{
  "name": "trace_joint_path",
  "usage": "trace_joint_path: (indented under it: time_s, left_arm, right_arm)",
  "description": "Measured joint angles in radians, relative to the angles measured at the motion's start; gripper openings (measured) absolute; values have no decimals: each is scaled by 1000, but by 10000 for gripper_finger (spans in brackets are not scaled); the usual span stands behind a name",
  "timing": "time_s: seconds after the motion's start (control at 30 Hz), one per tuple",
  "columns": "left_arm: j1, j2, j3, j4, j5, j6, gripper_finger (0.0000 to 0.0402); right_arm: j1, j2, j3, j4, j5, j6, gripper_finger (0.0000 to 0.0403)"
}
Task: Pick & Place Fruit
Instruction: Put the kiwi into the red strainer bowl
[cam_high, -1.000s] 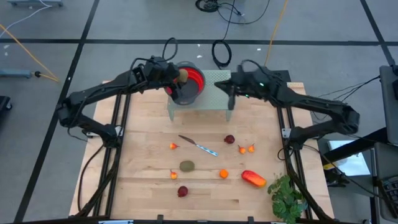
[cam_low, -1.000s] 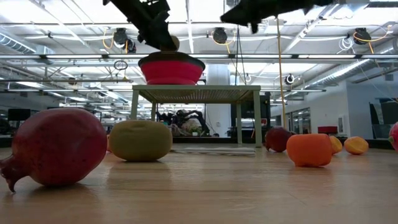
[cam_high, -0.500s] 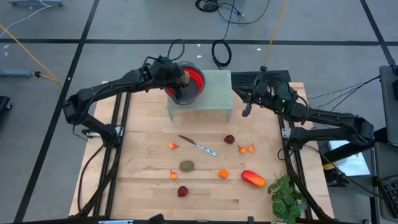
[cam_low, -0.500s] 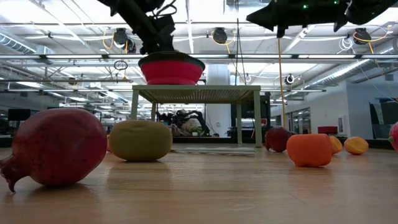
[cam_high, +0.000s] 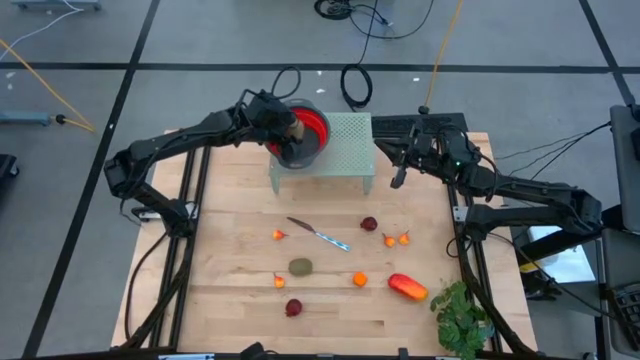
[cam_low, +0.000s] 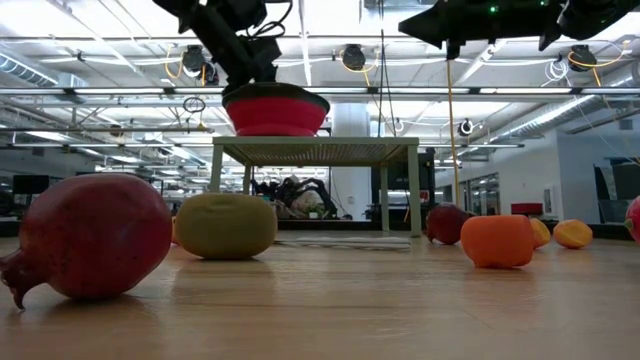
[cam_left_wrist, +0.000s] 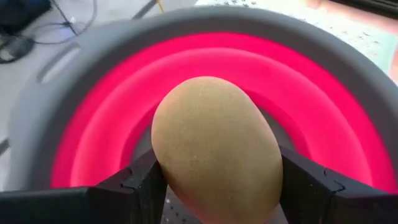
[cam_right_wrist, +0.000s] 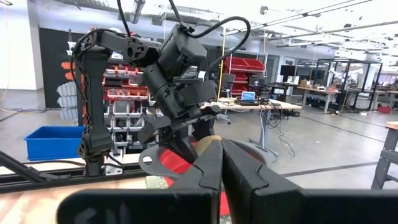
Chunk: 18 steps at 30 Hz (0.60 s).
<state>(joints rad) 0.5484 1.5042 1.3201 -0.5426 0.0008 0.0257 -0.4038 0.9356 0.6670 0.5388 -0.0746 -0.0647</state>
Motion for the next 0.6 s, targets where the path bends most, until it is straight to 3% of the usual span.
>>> trace_joint_path:
  time_s: [0.33,0.6]
  left_arm:
    - [38,0,0,-17,74,-121,239]
    - [47,0,0,-17,89,-141,274]
  right_arm:
    - [0,0,0,3,0,0,1]
    - [0,0,0,4,0,0,1]
